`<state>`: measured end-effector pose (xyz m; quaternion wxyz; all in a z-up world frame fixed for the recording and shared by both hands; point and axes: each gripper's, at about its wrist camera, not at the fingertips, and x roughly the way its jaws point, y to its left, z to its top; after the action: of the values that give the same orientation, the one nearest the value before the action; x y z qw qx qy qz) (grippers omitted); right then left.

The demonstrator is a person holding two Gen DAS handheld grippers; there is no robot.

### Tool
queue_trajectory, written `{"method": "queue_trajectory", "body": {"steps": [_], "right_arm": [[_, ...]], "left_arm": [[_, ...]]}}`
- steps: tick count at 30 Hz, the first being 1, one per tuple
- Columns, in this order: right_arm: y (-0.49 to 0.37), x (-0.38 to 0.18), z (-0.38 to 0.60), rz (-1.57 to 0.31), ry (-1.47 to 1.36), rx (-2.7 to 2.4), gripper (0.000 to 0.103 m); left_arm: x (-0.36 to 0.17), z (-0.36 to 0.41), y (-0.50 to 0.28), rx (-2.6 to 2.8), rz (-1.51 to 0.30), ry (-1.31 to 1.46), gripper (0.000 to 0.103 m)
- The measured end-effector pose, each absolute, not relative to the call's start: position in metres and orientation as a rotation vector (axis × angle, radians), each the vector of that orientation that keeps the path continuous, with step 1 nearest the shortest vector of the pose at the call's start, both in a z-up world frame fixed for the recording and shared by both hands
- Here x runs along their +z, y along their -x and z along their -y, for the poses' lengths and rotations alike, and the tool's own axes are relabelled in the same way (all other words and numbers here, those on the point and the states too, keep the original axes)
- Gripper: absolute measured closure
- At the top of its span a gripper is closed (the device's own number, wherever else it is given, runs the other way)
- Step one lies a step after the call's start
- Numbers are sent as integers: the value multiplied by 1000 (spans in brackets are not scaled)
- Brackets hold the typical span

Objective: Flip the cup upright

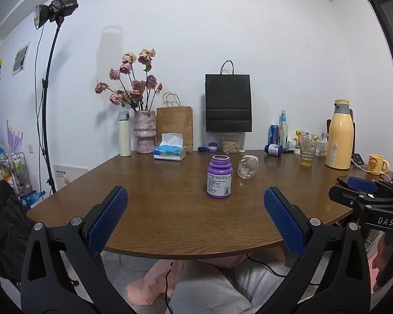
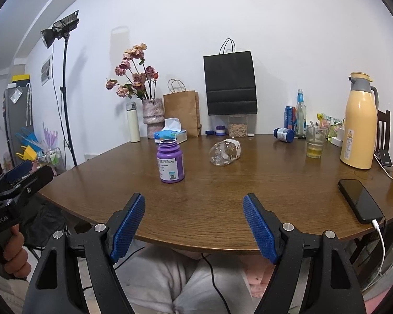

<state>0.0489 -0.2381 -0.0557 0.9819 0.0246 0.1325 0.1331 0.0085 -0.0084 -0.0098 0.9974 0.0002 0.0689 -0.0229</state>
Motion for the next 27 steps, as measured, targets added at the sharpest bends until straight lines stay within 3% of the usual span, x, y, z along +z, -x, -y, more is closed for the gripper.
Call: {"method": "queue_trajectory", "body": {"steps": [27], "right_arm": [[-50,-57,237,-270,-54,265,21]], "left_arm": [[-9,11,-6,-44,-132,-3,0]]}}
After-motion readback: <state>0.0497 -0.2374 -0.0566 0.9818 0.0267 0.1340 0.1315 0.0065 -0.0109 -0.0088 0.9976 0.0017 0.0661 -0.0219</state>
